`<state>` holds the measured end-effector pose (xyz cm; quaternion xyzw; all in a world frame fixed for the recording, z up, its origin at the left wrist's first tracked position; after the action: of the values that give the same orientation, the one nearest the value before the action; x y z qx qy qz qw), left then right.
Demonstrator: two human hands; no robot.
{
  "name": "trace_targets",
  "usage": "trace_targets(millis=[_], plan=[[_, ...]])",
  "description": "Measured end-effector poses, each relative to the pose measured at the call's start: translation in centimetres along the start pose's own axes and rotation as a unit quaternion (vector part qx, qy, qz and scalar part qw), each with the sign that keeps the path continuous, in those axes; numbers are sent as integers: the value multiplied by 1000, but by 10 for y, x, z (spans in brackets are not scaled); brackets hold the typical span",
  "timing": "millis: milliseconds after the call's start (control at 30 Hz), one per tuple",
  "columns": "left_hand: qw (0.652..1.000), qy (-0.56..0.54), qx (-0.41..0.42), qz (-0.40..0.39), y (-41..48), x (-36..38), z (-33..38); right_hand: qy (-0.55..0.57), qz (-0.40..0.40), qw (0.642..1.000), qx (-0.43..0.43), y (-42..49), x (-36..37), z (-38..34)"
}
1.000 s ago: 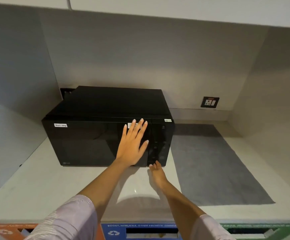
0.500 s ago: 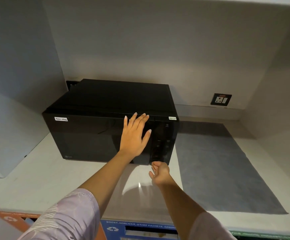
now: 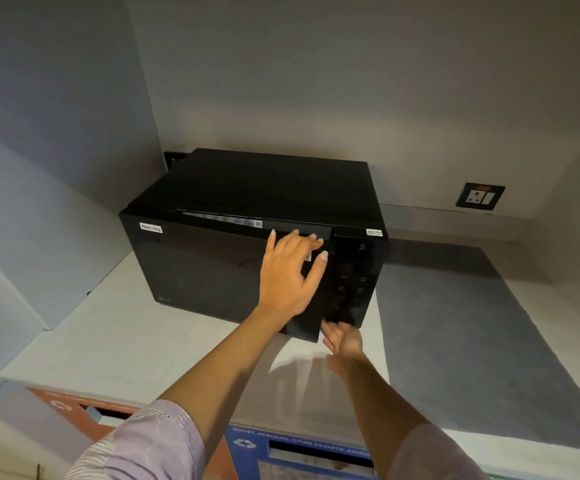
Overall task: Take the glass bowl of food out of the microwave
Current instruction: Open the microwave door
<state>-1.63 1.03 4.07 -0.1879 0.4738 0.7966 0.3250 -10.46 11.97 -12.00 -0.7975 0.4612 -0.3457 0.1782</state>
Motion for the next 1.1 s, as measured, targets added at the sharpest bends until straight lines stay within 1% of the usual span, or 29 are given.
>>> trace_targets(millis=[67,133,200,300,400,467,533,633,667,700,733,833,933,1000,1100], plan=[[999,-18,-27,38,5,-10,12,-77,-33,995,49,0,-7,-2],[996,-29,-70,48,9,-19,22,-147,-25,987,63,2,-10,-7],[992,-23,-121,10,9,-28,25,-217,-35,973,72,-3,2,-10],[980,35,-188,-62,4,-43,16,-296,-93,948,74,-16,34,-11],[964,87,-216,-126,-3,-67,3,-291,-162,941,60,-35,76,-10],[950,154,-212,-171,-8,-86,-5,-312,-185,931,46,-40,100,-4],[910,213,-236,-266,-14,-105,-13,-319,-215,923,35,-45,121,2],[819,275,-277,-420,-23,-128,-19,-318,-261,912,8,-54,151,12],[793,296,-285,-449,-26,-134,-21,-330,-274,904,-2,-64,166,13],[776,312,-295,-461,-29,-141,-24,-356,-284,890,-13,-71,180,16],[767,325,-305,-462,-32,-148,-28,-376,-297,878,-24,-76,194,21],[755,342,-332,-451,-40,-171,-41,-406,-343,845,-61,-88,225,35],[741,334,-362,-456,-46,-190,-54,-405,-367,836,-58,-96,242,50],[750,314,-380,-442,-50,-202,-66,-430,-370,822,-57,-100,252,61],[778,304,-384,-394,-55,-213,-84,-464,-365,805,-57,-109,266,74]])
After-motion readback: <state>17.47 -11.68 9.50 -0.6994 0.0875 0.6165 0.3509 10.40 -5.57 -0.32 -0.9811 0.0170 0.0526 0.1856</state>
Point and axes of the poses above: each hand's wrist, its own y-axis towards the middle knuckle, its own x-axis out of the palm, z = x × y, the point moved 1 cm from there along y, towards the middle knuckle, and after that the axes turned 6 degrees about -z, right-handed, at the moved point
